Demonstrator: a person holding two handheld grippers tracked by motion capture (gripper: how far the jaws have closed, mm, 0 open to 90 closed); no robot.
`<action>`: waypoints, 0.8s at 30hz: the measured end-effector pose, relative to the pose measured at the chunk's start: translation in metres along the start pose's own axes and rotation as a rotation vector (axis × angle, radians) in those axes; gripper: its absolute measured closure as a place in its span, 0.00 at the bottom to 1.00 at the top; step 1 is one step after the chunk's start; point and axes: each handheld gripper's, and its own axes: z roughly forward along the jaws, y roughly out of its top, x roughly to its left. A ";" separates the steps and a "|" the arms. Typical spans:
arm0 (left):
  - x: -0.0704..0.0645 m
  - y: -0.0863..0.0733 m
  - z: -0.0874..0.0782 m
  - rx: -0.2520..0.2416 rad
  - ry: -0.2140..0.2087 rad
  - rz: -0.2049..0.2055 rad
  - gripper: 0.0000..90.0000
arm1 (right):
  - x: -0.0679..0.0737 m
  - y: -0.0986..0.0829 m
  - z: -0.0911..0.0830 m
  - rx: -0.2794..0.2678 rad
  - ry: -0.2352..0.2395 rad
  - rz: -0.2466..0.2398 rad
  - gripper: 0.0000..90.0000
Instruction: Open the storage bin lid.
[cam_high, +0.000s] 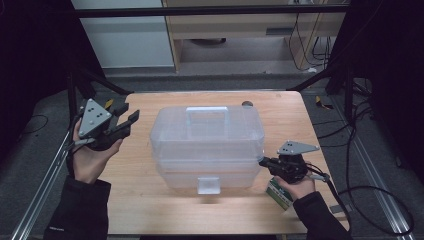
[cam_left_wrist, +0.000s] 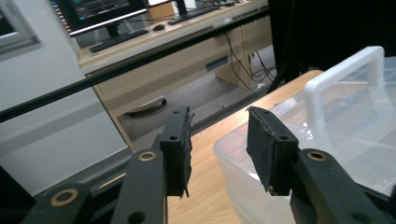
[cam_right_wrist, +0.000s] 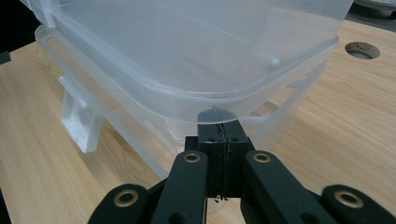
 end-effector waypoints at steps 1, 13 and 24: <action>0.001 -0.004 -0.003 -0.002 0.017 -0.010 0.69 | 0.000 0.000 0.000 -0.001 0.000 0.001 1.00; 0.003 -0.060 -0.012 0.056 0.035 -0.095 0.86 | 0.000 0.000 0.000 0.002 0.000 0.000 0.99; -0.014 -0.094 -0.005 0.170 -0.060 -0.104 0.97 | 0.000 0.000 0.000 0.001 -0.001 -0.002 1.00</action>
